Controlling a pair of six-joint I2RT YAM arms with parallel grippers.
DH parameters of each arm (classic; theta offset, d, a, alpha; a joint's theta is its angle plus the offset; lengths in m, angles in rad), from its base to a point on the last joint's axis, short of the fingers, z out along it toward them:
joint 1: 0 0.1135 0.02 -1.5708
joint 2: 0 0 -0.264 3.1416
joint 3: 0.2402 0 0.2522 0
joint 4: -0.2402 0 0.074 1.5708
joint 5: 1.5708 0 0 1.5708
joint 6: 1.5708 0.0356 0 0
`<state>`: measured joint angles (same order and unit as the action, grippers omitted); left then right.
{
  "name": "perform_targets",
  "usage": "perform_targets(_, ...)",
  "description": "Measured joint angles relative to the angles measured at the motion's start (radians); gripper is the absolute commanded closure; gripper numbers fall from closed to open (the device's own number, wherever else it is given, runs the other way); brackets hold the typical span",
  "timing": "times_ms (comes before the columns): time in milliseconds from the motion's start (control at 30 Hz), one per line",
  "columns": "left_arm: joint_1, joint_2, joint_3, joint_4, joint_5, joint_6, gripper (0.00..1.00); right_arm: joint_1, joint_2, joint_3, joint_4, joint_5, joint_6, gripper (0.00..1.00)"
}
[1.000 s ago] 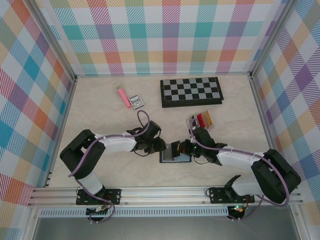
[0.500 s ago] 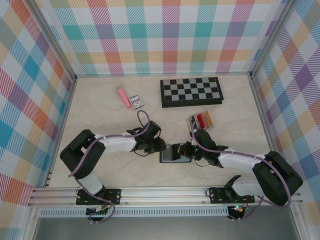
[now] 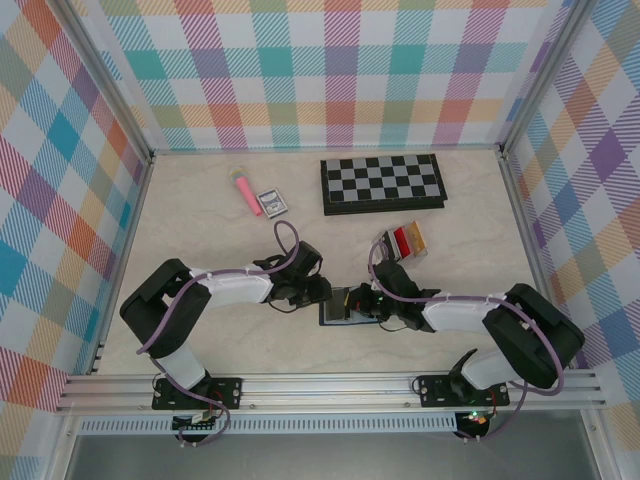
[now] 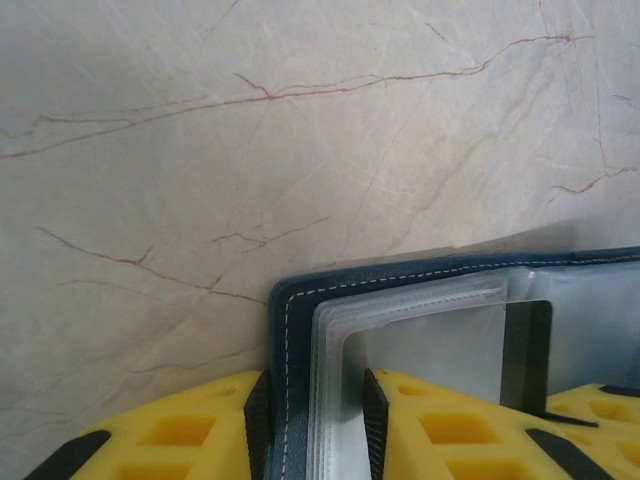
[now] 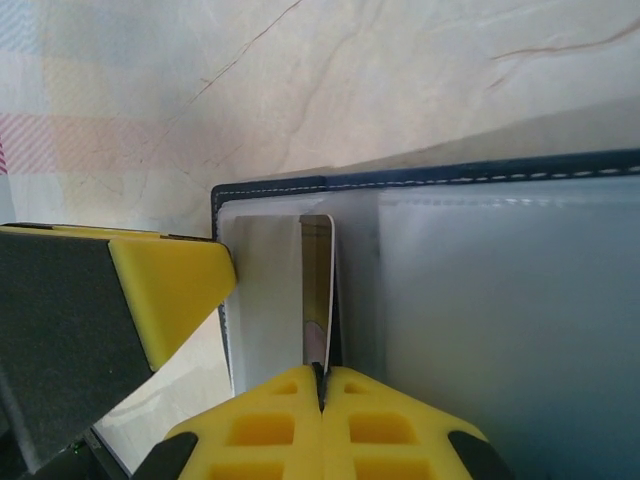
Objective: Put the credit cards into the card holder
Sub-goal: Insert the credit card into the card slot, then close the card holder at the center of the table.
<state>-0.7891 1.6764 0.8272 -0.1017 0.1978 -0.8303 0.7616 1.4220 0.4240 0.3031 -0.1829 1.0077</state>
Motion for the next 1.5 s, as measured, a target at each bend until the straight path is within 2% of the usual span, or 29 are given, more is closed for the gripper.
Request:
perform_targets(233,0.0,0.0,0.0,0.001,0.0,-0.014,0.66,0.025,0.048,0.043,-0.018,0.018,0.006,0.87)
perform_targets(300,0.0,-0.001,-0.001,0.003,0.0,-0.015,0.65,0.025,0.048,0.048,-0.029,0.018,0.004,0.82)
perform_targets(367,0.0,-0.004,-0.002,0.006,0.002,-0.016,0.63,0.027,0.047,0.06,-0.056,0.023,-0.002,0.7)
perform_targets(433,0.0,-0.008,-0.006,0.012,0.002,-0.018,0.59,0.031,0.028,0.073,-0.101,0.039,-0.018,0.64)
perform_targets(533,-0.001,-0.016,-0.012,0.026,0.002,-0.021,0.53,0.033,-0.063,0.096,-0.236,0.09,-0.056,0.5)
perform_targets(667,-0.001,-0.031,-0.018,0.025,-0.001,-0.021,0.45,0.033,-0.19,0.186,-0.494,0.222,-0.121,0.35)
perform_targets(833,0.0,-0.032,-0.019,0.027,0.003,-0.022,0.43,0.031,-0.205,0.279,-0.719,0.361,-0.191,0.27)
perform_targets(1100,0.008,-0.02,-0.013,0.029,0.03,-0.03,0.44,0.03,-0.008,0.355,-0.886,0.406,-0.239,0.28)
perform_targets(1200,0.013,-0.015,-0.011,0.028,0.044,-0.037,0.48,0.03,0.041,0.372,-0.909,0.415,-0.243,0.36)
perform_targets(1267,0.018,-0.013,-0.011,0.032,0.056,-0.043,0.51,0.03,0.065,0.376,-0.914,0.418,-0.245,0.47)
perform_targets(1367,0.018,0.0,-0.011,0.055,0.08,-0.051,0.57,0.03,0.089,0.377,-0.917,0.42,-0.252,0.57)
perform_targets(1500,0.016,0.004,-0.011,0.072,0.117,-0.067,0.64,0.03,0.092,0.381,-0.933,0.441,-0.249,0.66)
